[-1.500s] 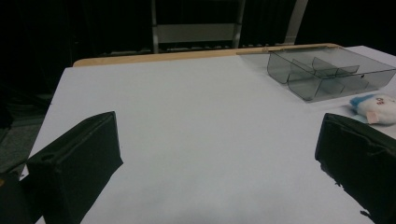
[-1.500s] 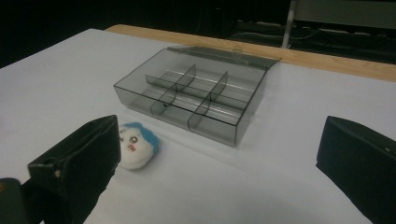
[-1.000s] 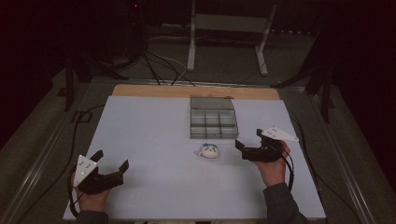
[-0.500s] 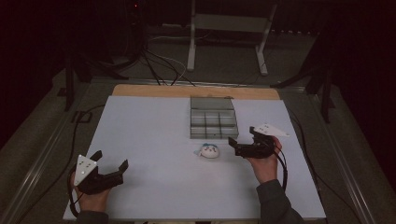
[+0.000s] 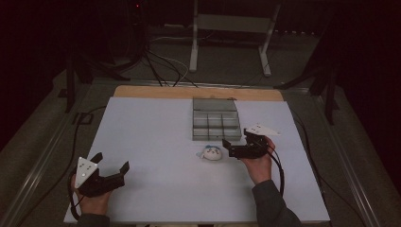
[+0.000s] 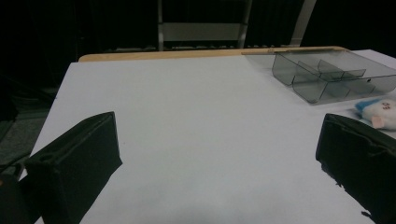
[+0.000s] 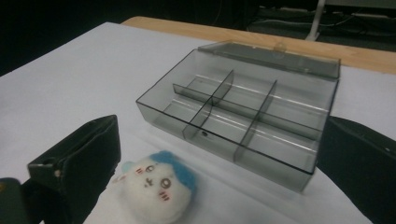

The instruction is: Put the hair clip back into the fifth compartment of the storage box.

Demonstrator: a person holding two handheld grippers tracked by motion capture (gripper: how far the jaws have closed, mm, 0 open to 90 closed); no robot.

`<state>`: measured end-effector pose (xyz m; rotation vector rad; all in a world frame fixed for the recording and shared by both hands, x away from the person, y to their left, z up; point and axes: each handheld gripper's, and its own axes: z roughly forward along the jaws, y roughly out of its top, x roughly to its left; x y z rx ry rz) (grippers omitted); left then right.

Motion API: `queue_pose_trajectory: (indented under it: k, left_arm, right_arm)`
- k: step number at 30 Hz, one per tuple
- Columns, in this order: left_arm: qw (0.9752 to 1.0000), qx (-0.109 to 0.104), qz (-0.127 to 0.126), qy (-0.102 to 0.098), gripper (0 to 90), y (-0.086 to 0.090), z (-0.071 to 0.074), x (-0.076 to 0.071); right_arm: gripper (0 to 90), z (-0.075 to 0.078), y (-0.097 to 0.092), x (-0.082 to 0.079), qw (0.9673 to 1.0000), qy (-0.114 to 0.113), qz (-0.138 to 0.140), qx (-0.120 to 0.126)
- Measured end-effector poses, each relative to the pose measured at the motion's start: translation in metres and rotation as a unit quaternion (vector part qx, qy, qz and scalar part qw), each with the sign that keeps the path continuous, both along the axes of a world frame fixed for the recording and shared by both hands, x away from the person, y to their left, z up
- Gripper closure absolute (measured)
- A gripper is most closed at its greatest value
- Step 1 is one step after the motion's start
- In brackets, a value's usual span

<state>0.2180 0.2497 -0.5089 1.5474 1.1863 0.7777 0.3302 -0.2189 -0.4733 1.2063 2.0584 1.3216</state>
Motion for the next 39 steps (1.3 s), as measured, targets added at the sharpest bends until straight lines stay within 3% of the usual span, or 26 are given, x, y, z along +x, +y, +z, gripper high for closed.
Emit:
queue_pose_trajectory:
  k: [24, 28, 36, 39]
  left_arm:
    - [1.0000, 0.002, 0.002, 0.001, 0.7, 0.000, -0.001, 0.000]
    - [1.0000, 0.003, 0.000, 0.002, 0.7, 0.000, -0.001, 0.001]
    - [1.0000, 0.004, -0.001, 0.002, 0.7, -0.001, -0.001, 0.001]
    - [1.0000, 0.005, -0.001, 0.002, 0.7, 0.000, -0.001, 0.001]
  right_arm:
    - [0.0, -0.024, 0.031, 0.011, 0.9991, 0.039, 0.008, -0.015]
    - [2.5, -0.030, 0.038, 0.012, 0.9981, 0.049, 0.014, -0.035]
    - [5.0, -0.037, 0.044, 0.012, 0.9968, 0.065, 0.022, -0.041]
    - [7.7, -0.043, 0.050, 0.013, 0.9949, 0.079, 0.031, -0.055]
